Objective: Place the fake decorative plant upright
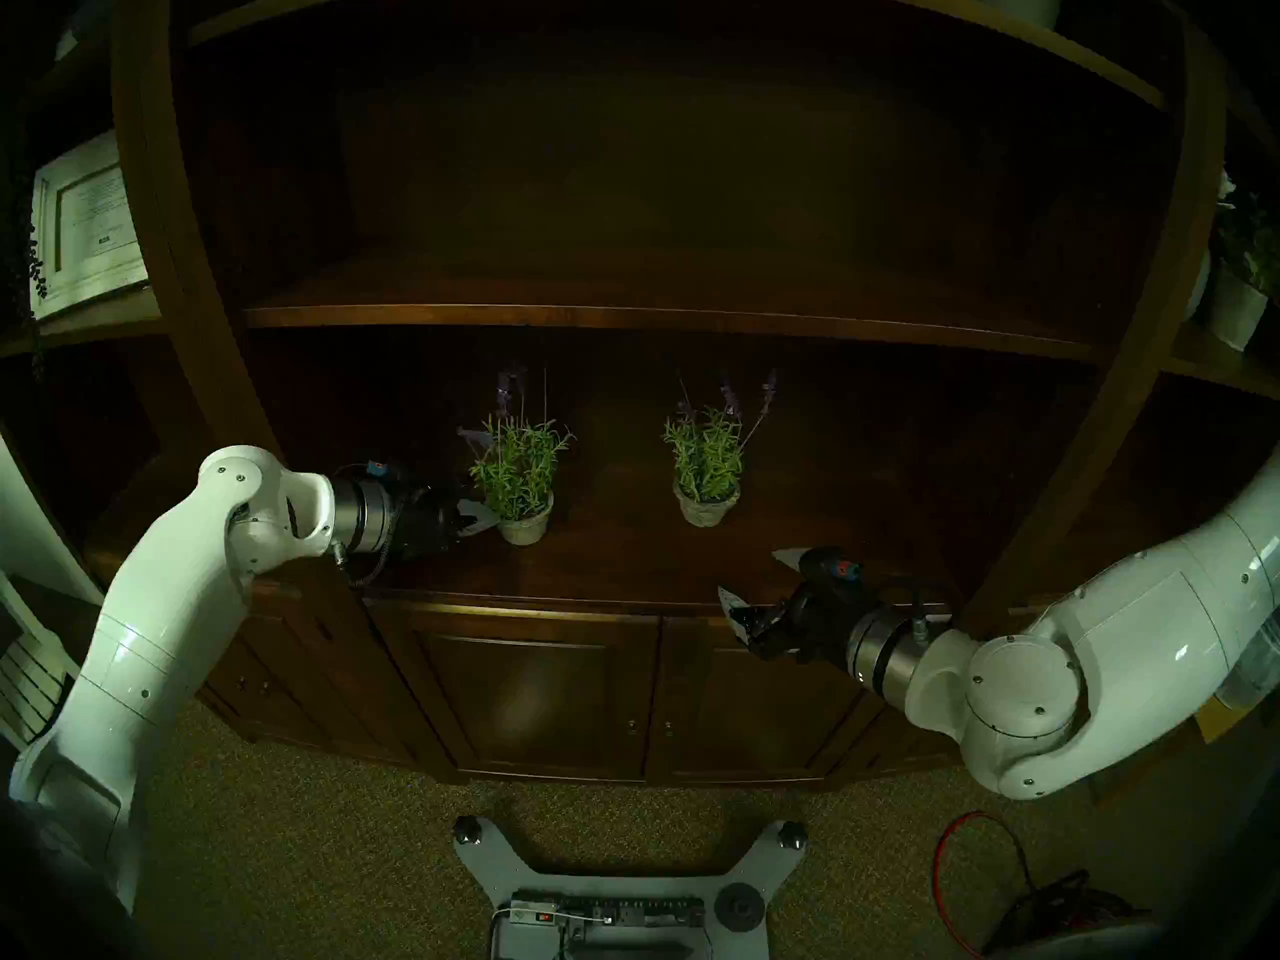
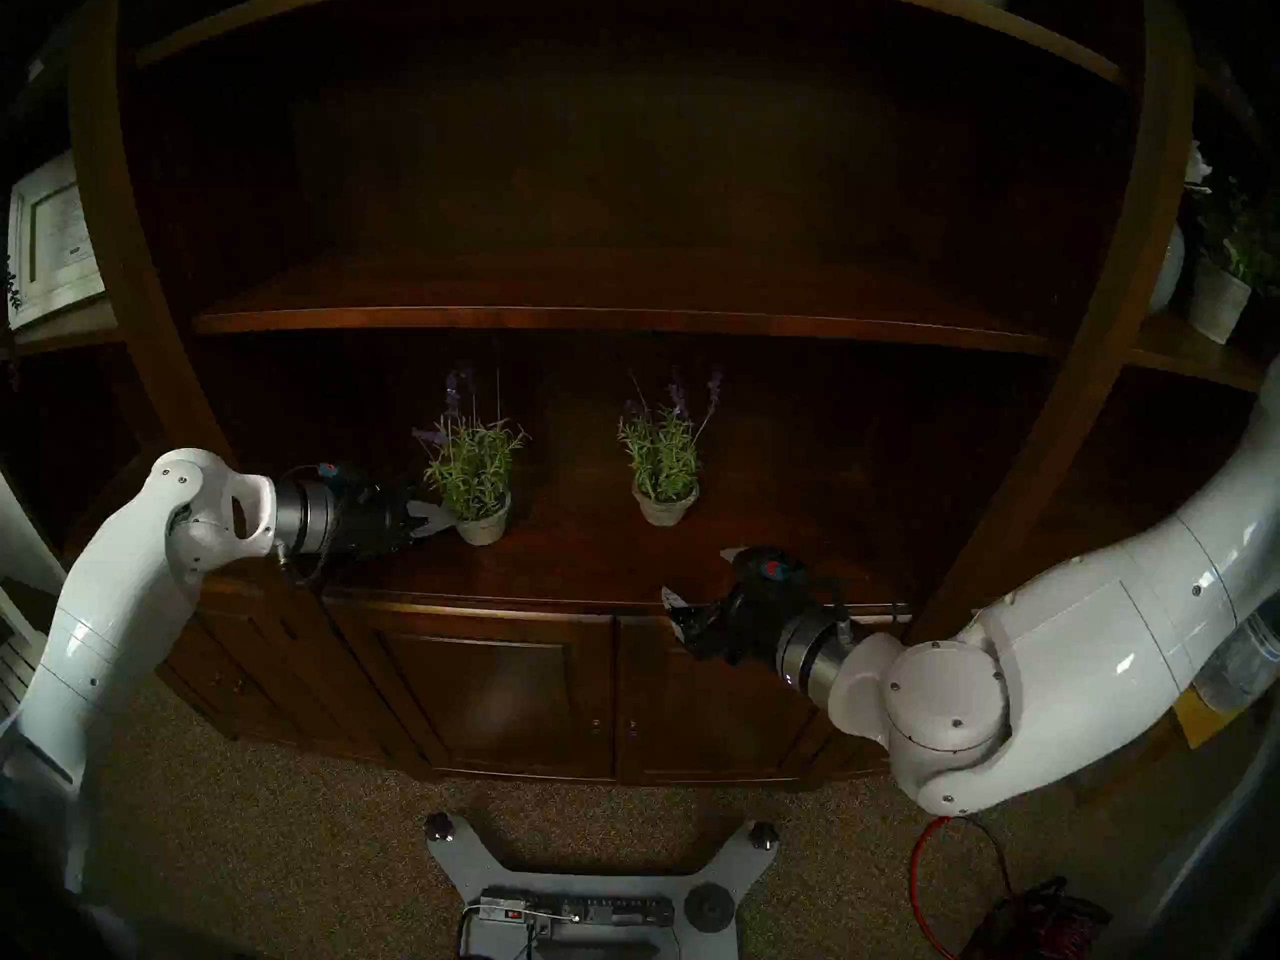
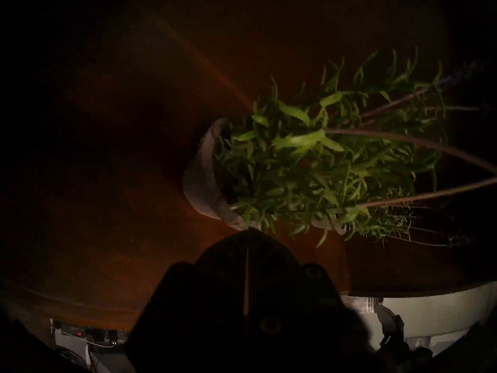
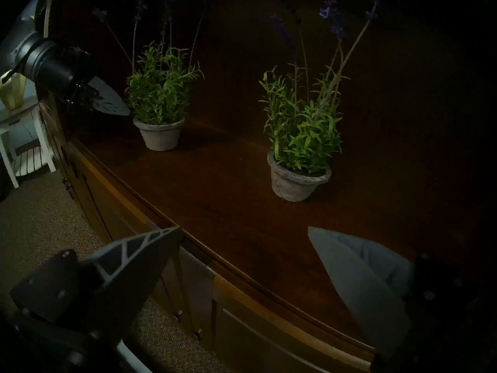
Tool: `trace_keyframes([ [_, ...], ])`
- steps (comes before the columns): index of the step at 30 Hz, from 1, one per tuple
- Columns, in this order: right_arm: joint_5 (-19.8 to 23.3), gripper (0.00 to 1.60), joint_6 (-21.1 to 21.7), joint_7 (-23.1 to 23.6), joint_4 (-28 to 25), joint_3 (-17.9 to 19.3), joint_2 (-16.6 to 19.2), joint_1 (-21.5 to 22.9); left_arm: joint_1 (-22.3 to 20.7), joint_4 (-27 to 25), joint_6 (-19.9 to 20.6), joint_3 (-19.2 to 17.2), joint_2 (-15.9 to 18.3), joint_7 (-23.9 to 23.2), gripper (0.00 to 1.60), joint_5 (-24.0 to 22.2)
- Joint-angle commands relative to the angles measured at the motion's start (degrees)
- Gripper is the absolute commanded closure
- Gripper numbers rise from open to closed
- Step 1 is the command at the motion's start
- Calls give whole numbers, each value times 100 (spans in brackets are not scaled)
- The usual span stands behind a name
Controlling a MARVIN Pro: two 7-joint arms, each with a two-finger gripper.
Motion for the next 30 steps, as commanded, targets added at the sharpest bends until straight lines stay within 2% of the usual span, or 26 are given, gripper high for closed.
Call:
trace_keyframes([
  [1,-36,0,-34,10,4,85,-15,79,203,-642,246,-359,251,-280,160,-327],
  [7,-34,0,-34,9,3,85,-16,79,794,-1263,318,-711,491,-280,160,-531],
  [8,-34,0,-33,9,3,84,-16,79,769,-1144,318,-692,489,-336,160,-572],
  [14,-27,0,-27,6,2,80,-16,76,1189,-1662,318,-747,640,-394,160,-648],
  [15,-26,0,-27,6,2,80,-16,75,1337,-1920,318,-807,689,-361,160,-636],
  [16,-25,0,-26,6,2,79,-16,74,1273,-1749,318,-698,694,-422,160,-633],
  [17,-24,0,-25,5,2,78,-16,73,1374,-1957,318,-710,728,-389,160,-602],
  [25,-15,0,-19,1,1,64,-15,63,1749,-2538,318,-516,965,-311,160,-353],
  [30,-12,0,-17,-1,1,57,-14,57,1901,-3018,318,-609,1152,-232,160,-123],
])
